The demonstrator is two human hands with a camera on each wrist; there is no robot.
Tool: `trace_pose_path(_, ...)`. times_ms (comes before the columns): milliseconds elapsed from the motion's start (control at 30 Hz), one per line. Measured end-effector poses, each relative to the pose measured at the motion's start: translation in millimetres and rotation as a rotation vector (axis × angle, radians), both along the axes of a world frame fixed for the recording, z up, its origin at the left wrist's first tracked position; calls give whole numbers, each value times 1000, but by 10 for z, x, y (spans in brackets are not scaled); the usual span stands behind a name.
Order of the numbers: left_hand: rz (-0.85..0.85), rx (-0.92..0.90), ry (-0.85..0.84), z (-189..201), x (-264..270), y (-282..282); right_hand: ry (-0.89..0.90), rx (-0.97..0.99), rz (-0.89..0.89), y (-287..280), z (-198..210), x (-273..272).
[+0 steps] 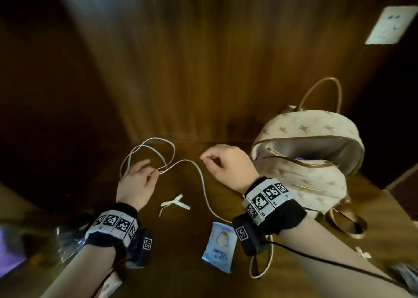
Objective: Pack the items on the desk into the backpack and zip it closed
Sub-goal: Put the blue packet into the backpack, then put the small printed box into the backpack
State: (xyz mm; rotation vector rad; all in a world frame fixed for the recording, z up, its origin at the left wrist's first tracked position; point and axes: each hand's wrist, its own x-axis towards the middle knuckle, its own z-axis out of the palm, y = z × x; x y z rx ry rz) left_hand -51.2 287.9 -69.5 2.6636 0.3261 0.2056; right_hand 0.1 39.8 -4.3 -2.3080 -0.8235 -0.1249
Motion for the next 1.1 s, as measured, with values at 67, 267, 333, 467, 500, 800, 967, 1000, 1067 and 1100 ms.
trace_pose_path(67,117,-13,63,-76,-244,245,35,-52,57,224,-102,18)
trace_pose_path(267,391,-38,146,-379,-1060,849,187,-123,184,873,-440,-75)
trace_pose_path(333,423,-57,217,-489,-1316,964,236,-131,225,1063,-593,-138)
trace_pose_path(467,388,-135,354,-643,-1632,981,270,-174,285,1354,-884,-293)
trace_pose_path(500,364,-160,374,-688,-1684,968,268,-187,301,1407,-943,-336)
trace_pose_path(800,332,-192,535,-1019,-1860,852,340,-331,400,1585,-1356,-503)
trace_pose_path(967,328,-199,451,-1019,-1834,806,422,-428,436,1564,-1450,-567)
trace_pose_path(1000,309,-201,429,-1004,-1812,798,441,-440,442,1559,-1451,-565)
trace_pose_path(1067,271,-213,349,-936,-1748,757,476,-448,456,1544,-1429,-555)
trace_pose_path(1100,263,-225,301,-891,-1700,730,488,-446,465,1536,-1410,-549)
